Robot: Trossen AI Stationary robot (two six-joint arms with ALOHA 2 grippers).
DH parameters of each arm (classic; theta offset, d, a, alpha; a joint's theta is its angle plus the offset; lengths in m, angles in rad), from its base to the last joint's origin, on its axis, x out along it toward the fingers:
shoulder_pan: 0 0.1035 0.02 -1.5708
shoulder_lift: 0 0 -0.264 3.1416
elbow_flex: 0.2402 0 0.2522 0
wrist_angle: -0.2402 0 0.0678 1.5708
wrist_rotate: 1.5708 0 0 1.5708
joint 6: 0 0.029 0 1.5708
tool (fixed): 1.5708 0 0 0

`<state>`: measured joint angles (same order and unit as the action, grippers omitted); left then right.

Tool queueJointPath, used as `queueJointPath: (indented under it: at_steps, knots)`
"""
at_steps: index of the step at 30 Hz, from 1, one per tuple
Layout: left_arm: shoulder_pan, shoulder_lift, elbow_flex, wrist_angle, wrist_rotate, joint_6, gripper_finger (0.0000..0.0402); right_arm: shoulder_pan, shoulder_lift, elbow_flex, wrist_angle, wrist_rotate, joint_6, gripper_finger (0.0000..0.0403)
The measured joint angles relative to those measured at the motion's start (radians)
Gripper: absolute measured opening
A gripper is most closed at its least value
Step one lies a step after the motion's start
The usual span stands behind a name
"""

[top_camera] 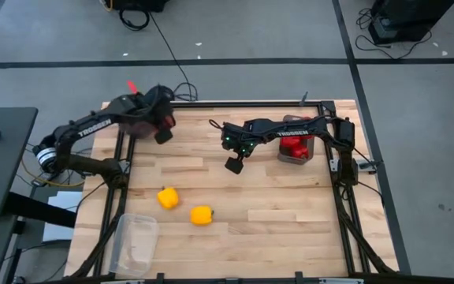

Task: Sort produce into baskets
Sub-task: Put the orange apple into the left black bin

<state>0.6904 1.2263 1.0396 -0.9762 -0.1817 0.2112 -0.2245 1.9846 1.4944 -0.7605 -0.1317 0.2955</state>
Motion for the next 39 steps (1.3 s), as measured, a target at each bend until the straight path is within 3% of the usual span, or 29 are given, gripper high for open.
queueJointPath:
  at_steps: [8, 14, 17, 22, 29, 39]
  knots:
    - [-0.004, -0.003, -0.09, 0.023, 0.093, -0.061, 0.0345, 0.0, 0.0, 0.0, 0.0, 0.0, -0.008, 0.0346]
    - [-0.011, -0.007, -0.022, 0.061, 0.127, -0.091, 0.0345, 0.0, 0.0, 0.0, -0.002, 0.0, -0.013, 0.0346]
    - [-0.009, -0.008, 0.06, 0.044, 0.073, -0.111, 0.0345, 0.0, 0.0, 0.0, -0.003, 0.0, -0.02, 0.0346]
    - [0.057, -0.009, 0.164, -0.088, -0.121, -0.166, 0.0345, 0.0, 0.0, 0.0, -0.004, 0.0, -0.029, 0.0346]
    - [0.19, -0.009, 0.079, -0.266, -0.228, -0.342, 0.0345, 0.0, 0.0, 0.0, 0.016, 0.0, -0.043, 0.0346]
    - [0.16, 0.095, 0.035, -0.247, -0.374, -0.516, 0.0358, 0.0, 0.0, 0.0, 0.038, 0.0, -0.056, 0.0346]
